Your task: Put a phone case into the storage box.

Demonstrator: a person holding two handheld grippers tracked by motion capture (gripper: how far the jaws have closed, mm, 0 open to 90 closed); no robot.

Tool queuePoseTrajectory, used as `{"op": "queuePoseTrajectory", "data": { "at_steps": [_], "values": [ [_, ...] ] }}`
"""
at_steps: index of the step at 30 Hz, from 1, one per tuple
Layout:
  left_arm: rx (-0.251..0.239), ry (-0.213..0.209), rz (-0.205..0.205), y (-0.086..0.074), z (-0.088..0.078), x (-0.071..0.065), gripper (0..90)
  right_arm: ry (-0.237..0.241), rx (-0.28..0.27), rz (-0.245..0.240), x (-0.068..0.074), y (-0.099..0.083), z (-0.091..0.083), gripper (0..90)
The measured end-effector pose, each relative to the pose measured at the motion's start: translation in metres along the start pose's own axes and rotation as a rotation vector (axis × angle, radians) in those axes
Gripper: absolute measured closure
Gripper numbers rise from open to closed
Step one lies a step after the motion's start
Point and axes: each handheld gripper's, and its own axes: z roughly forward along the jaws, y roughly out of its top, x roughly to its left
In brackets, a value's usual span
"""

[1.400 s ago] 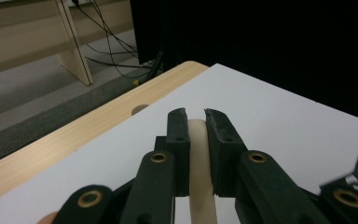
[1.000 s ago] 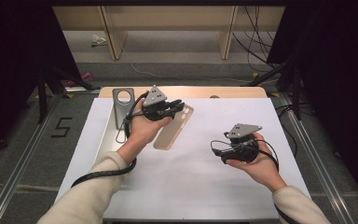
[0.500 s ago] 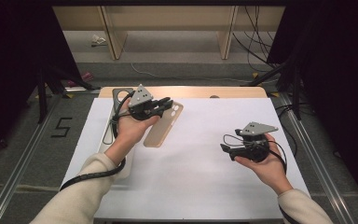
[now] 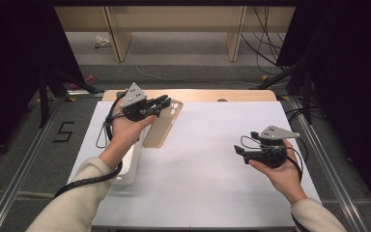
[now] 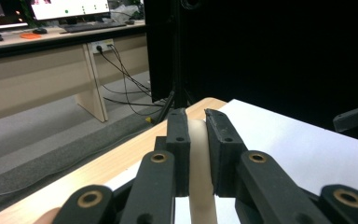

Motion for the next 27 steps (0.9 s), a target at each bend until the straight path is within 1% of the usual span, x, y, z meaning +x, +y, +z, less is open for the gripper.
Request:
{"op": "queuePoseTrajectory", "data": {
  "at_steps": [1, 3, 12, 18, 27],
  "values": [
    [-0.006, 0.003, -0.002, 0.001, -0.001, 0.002, 80.1, -0.004, -0.005, 0.003, 0.0, 0.0, -0.001, 19.8],
    [-0.015, 0.009, -0.005, 0.003, -0.004, 0.005, 80.1, -0.001, -0.012, 0.026, -0.001, -0.002, -0.002, 19.2],
    [-0.039, 0.025, 0.002, 0.011, -0.014, 0.017, 80.1, 0.001, -0.012, 0.03, -0.002, -0.003, -0.002, 19.1],
    [-0.046, 0.045, 0.002, 0.014, -0.02, 0.03, 80.1, 0.0, -0.007, 0.031, -0.002, -0.004, -0.002, 19.3],
    [-0.065, 0.081, -0.014, 0.018, -0.03, 0.052, 80.1, -0.002, -0.005, 0.037, -0.003, -0.005, -0.001, 19.5]
  ]
}}
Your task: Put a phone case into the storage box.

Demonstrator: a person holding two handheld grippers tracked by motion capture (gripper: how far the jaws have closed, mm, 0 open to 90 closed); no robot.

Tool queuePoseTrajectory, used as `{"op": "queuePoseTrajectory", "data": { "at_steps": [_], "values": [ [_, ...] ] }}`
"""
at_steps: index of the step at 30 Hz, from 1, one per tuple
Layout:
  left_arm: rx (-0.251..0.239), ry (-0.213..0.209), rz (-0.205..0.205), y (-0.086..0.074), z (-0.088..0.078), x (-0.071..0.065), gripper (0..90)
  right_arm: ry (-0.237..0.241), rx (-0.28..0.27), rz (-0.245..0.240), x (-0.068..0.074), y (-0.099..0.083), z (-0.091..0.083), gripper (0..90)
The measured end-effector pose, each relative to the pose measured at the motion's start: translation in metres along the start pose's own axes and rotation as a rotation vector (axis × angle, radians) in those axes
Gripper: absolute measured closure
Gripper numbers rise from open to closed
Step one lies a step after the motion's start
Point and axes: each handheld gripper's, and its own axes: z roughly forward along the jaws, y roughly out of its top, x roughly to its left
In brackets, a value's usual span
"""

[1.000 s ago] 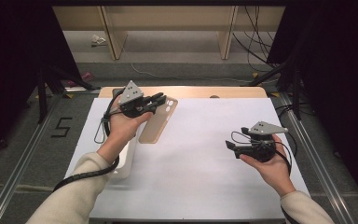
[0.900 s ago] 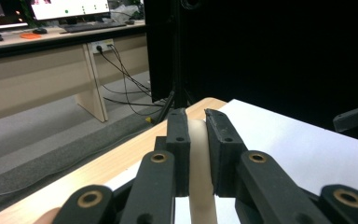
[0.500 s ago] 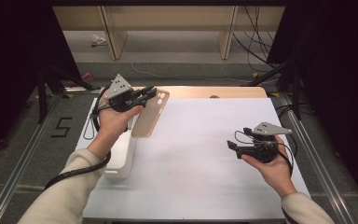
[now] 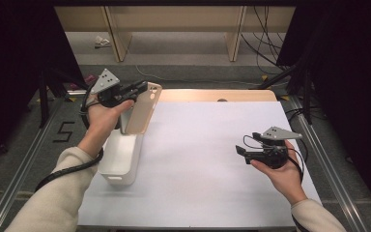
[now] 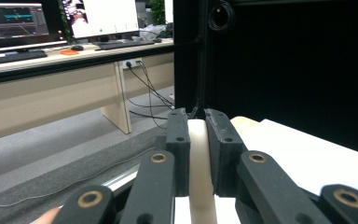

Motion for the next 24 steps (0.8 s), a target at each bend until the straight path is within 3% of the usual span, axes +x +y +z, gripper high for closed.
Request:
{"op": "queuePoseTrajectory", "data": {
  "at_steps": [11, 24],
  "values": [
    [-0.021, 0.05, -0.032, -0.001, -0.005, 0.029, 80.1, -0.001, 0.005, 0.002, 0.0, -0.001, 0.001, 19.8],
    [-0.019, 0.091, -0.048, -0.01, -0.004, 0.048, 80.0, -0.001, 0.006, 0.004, -0.001, -0.002, 0.001, 20.0]
  ]
}}
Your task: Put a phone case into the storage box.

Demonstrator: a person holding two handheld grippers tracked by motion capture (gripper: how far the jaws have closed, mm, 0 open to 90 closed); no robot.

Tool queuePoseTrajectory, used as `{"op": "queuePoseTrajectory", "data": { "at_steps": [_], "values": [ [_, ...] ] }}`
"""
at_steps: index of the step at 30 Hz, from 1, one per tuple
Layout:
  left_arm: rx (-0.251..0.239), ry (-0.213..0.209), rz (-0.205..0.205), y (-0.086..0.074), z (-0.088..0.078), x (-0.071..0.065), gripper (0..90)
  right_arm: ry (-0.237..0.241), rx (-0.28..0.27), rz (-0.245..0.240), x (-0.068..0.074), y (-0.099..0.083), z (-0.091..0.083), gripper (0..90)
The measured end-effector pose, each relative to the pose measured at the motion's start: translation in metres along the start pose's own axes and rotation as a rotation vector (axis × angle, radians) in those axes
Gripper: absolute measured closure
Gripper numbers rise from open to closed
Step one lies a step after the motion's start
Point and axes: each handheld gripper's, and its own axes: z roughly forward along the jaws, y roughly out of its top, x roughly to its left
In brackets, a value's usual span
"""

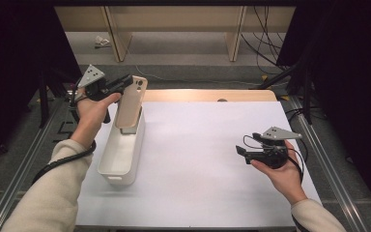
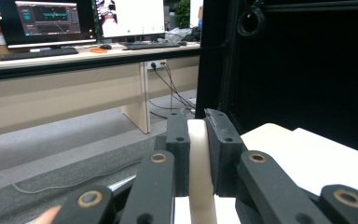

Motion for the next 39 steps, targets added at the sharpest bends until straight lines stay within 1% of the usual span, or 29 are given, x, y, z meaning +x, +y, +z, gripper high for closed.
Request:
{"op": "queuePoseTrajectory", "data": {
  "at_steps": [8, 17, 25, 32, 39],
  "values": [
    [0.008, 0.012, -0.007, -0.006, 0.003, 0.008, 80.0, 0.0, -0.003, 0.003, 0.0, 0.0, 0.0, 20.1],
    [0.014, 0.004, -0.014, -0.016, 0.008, 0.015, 79.9, 0.001, 0.0, 0.002, 0.0, 0.0, 0.0, 20.1],
    [0.048, 0.011, -0.016, -0.031, 0.015, 0.021, 79.9, 0.004, 0.004, 0.0, 0.0, -0.001, 0.002, 20.1],
    [0.075, 0.005, 0.002, -0.042, 0.02, 0.022, 79.8, 0.004, 0.006, -0.002, 0.0, -0.001, 0.002, 20.1],
    [0.102, 0.013, 0.011, -0.053, 0.023, 0.025, 79.7, 0.005, 0.009, -0.005, 0.001, -0.001, 0.003, 20.1]
  ]
}}
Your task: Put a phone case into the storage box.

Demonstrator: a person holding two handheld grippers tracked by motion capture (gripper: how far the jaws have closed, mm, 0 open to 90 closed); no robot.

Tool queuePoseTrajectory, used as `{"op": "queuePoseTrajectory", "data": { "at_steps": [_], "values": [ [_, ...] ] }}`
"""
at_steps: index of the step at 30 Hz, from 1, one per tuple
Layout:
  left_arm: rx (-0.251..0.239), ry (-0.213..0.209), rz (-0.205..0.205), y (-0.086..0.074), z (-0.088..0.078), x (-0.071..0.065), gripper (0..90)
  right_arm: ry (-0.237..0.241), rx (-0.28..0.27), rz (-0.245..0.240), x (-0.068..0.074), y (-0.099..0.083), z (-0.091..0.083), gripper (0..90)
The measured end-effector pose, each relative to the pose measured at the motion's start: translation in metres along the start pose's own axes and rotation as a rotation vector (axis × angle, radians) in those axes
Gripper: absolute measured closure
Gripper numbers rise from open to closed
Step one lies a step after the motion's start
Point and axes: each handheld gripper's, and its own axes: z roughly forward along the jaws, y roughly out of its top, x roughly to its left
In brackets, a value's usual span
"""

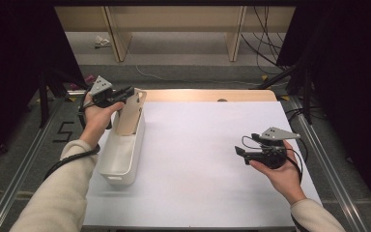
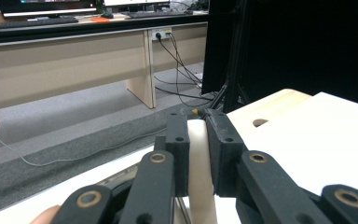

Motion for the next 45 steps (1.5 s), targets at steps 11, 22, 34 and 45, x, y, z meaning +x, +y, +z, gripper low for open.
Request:
{"op": "queuePoseTrajectory", "data": {
  "at_steps": [11, 22, 34, 45],
  "values": [
    [0.021, 0.017, 0.019, -0.01, 0.003, 0.002, 79.4, 0.002, 0.002, -0.002, 0.0, 0.0, 0.001, 20.1],
    [0.058, 0.051, 0.054, -0.011, 0.0, 0.006, 78.4, 0.006, 0.005, -0.003, 0.001, 0.0, 0.001, 19.9],
    [0.109, 0.079, 0.097, -0.016, -0.004, 0.012, 77.2, 0.007, 0.007, -0.006, 0.001, 0.0, 0.002, 19.9],
    [0.139, 0.084, 0.101, -0.022, -0.007, 0.019, 76.2, 0.007, 0.008, -0.006, 0.002, 0.0, 0.003, 19.9]
  ]
}}
